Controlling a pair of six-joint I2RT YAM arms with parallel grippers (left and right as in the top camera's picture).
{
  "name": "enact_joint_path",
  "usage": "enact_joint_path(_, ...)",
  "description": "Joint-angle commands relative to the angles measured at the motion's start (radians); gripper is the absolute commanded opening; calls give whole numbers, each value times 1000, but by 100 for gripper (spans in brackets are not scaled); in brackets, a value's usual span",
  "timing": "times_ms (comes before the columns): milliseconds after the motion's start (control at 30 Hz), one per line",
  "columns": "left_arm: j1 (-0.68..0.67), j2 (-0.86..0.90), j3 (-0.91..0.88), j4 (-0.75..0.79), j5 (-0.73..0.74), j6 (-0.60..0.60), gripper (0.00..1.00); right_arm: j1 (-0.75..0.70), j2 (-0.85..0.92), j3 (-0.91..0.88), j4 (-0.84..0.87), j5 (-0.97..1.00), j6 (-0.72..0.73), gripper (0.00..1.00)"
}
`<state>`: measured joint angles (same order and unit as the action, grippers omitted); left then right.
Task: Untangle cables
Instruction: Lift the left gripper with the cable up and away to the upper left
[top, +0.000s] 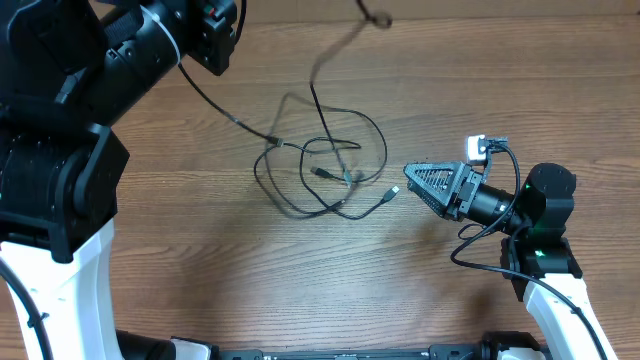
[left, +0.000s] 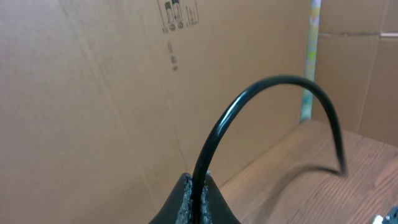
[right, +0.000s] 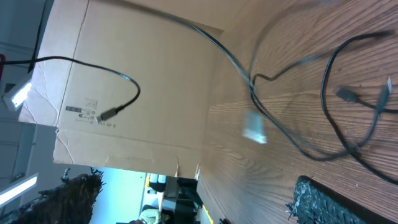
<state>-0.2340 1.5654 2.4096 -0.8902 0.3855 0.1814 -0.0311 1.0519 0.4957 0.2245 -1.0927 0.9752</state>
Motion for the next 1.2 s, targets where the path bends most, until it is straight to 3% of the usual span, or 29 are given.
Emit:
enact_joint_path(0, -2, 0, 9, 37, 8, -56, 4, -1, -7, 8, 4, 0, -8, 100)
enact_joint_path(200, -1, 0, 9, 96, -32, -74, 4, -1, -7, 8, 4, 0, -8, 100)
enact_joint_path(500, -1, 0, 9, 28, -368, -74, 4, -1, -7, 8, 4, -8, -9, 100)
enact_joint_path(700, 0, 11, 7, -5, -509, -89, 4, -1, -7, 8, 4, -8, -8, 100)
enact_joint_path(867, 27, 35, 7, -23, -543, -121, 4, -1, -7, 8, 4, -8, -9, 100)
enact_joint_path(1167, 187, 137, 7, -54, -472, -365, 4, -1, -7, 8, 4, -7, -9, 100)
